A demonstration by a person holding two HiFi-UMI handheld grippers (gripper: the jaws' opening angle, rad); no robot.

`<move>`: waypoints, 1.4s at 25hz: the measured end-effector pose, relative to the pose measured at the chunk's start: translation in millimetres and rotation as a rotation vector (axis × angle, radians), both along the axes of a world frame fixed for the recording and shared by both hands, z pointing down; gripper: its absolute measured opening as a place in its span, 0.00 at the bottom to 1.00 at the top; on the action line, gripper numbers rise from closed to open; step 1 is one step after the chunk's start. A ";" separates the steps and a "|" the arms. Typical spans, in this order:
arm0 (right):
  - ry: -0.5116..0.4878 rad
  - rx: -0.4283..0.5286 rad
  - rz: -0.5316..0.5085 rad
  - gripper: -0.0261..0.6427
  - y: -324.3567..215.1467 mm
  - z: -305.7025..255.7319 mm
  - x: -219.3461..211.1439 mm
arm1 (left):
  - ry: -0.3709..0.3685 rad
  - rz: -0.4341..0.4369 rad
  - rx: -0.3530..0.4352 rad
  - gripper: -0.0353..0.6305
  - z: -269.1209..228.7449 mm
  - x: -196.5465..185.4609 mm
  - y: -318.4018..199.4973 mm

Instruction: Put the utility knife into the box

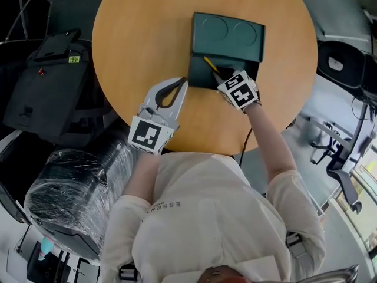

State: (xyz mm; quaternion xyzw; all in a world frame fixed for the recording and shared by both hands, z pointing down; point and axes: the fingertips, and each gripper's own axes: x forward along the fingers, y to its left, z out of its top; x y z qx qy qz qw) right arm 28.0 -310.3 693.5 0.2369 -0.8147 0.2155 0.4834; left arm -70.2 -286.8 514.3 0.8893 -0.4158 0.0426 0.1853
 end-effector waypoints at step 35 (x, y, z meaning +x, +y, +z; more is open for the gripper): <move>-0.610 0.735 0.352 0.03 108.1 -291.8 75.2 | -0.063 -0.090 0.386 0.07 -159.9 27.5 107.1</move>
